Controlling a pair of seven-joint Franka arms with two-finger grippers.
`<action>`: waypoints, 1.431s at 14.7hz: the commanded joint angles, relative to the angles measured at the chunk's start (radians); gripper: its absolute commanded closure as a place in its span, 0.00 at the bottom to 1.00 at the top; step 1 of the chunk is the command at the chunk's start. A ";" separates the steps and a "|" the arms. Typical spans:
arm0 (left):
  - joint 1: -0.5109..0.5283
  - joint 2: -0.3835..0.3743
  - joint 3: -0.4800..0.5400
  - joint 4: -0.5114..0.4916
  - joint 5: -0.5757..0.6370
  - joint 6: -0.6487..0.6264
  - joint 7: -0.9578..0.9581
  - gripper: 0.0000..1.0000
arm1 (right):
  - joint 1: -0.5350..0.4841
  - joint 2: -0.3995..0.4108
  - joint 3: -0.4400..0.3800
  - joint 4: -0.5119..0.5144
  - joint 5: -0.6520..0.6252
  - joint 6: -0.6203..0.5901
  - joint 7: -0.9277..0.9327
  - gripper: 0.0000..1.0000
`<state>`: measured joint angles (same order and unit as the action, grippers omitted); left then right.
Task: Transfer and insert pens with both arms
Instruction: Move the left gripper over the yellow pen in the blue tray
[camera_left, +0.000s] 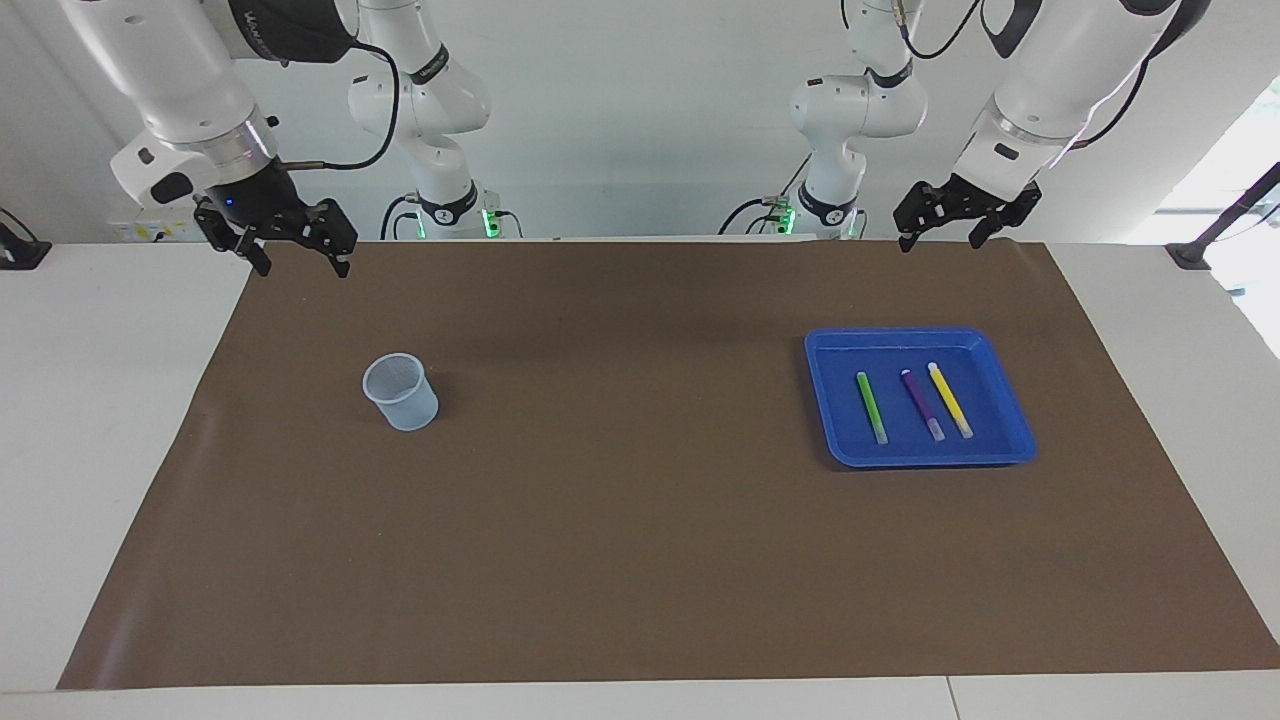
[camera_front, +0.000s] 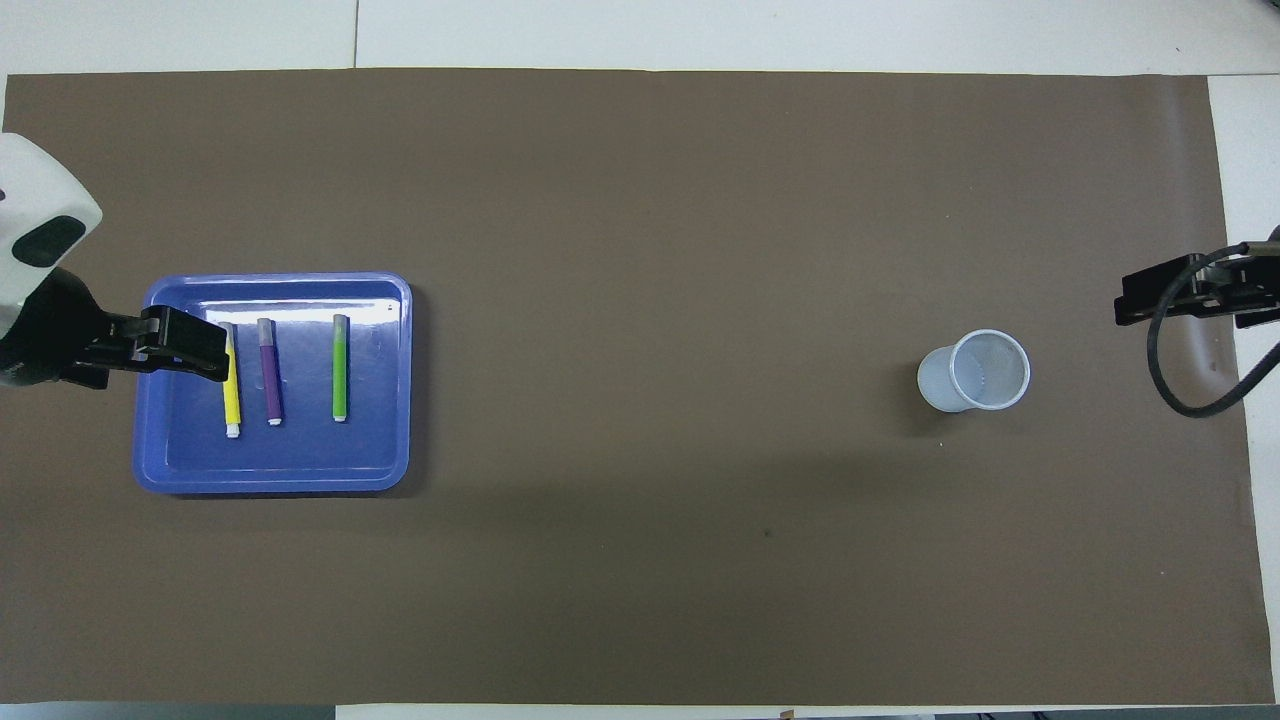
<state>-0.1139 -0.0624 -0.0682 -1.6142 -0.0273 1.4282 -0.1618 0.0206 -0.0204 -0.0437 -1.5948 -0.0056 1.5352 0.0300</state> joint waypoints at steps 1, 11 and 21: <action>-0.001 -0.024 0.007 -0.026 -0.010 0.008 -0.001 0.00 | -0.005 -0.015 0.002 -0.008 0.021 -0.014 -0.012 0.00; 0.042 -0.066 0.008 -0.142 -0.011 0.103 0.011 0.00 | -0.005 -0.015 0.002 -0.008 0.021 -0.015 -0.012 0.00; 0.313 0.119 0.011 -0.493 -0.010 0.654 0.441 0.00 | -0.005 -0.015 0.001 -0.008 0.021 -0.014 -0.012 0.00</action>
<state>0.1614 -0.0167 -0.0540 -2.0891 -0.0273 1.9901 0.2217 0.0206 -0.0204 -0.0437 -1.5948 -0.0056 1.5352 0.0300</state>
